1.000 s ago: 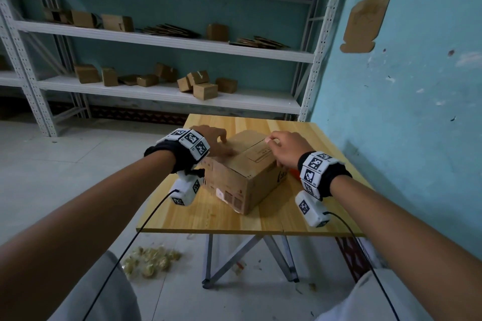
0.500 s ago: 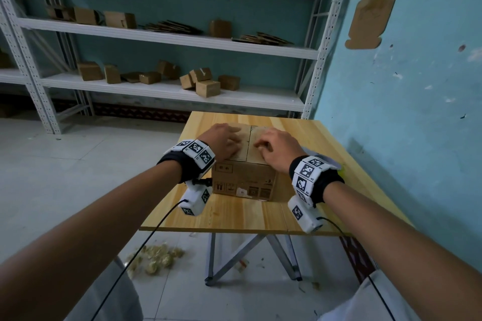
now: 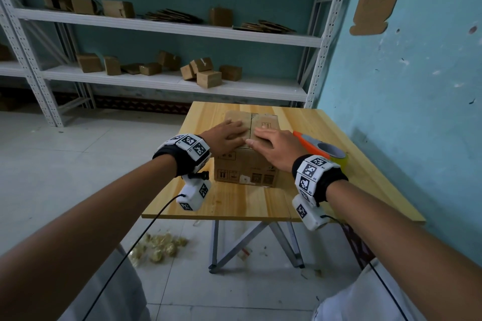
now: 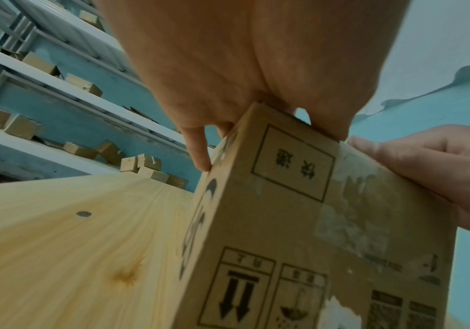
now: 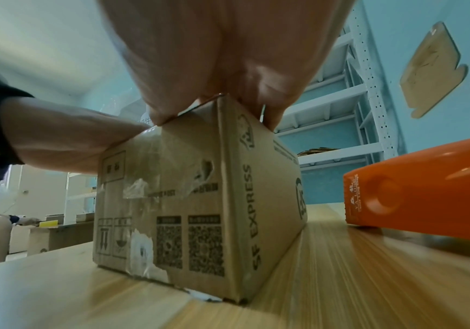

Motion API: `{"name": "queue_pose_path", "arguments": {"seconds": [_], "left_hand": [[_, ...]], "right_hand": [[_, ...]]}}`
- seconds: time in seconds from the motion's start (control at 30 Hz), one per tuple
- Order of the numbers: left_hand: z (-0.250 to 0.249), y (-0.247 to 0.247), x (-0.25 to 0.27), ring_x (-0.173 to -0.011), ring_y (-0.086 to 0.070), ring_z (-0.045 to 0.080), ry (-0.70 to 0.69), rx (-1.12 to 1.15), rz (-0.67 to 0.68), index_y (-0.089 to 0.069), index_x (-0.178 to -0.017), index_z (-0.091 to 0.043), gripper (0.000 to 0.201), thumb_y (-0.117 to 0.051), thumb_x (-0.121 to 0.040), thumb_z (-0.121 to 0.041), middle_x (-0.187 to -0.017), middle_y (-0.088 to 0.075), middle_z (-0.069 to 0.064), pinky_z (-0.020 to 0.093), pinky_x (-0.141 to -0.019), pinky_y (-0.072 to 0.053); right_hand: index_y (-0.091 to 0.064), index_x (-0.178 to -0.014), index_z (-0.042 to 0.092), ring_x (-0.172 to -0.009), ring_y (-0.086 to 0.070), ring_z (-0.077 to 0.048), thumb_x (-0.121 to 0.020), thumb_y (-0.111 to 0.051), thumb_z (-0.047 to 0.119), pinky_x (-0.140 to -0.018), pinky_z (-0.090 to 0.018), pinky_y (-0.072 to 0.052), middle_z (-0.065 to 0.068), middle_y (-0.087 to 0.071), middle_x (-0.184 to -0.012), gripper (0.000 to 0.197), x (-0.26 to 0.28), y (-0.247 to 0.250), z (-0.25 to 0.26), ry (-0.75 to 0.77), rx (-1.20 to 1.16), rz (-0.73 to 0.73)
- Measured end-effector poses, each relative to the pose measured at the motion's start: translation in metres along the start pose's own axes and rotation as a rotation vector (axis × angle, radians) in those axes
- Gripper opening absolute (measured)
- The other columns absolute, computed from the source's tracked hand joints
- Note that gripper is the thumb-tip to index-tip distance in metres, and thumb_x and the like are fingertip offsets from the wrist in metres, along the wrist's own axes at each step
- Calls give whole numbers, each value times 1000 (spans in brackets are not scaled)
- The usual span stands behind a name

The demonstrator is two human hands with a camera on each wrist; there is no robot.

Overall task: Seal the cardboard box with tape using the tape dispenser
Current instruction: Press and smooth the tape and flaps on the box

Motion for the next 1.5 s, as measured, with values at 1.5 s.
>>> {"name": "queue_pose_path", "arguments": {"seconds": [1.5], "left_hand": [[6,-8,12,-147,0,19,-97,-159,-9,-14,-152,-18,63,-35,-98,-45,-160,-8,2,33,-117,-1]], "right_hand": [[-22,-154,8,-151,-10,-17,-99,-37,51,-119,-28,2,-8,-19,-162,71,0,-20,-12,92,103,71]]}}
Point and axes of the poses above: each hand's wrist, its own x-axis away from the middle knuckle, its own y-axis out of the back of the hand, z = x × y, the point moved 2 cm from there along -x, towards the middle knuckle
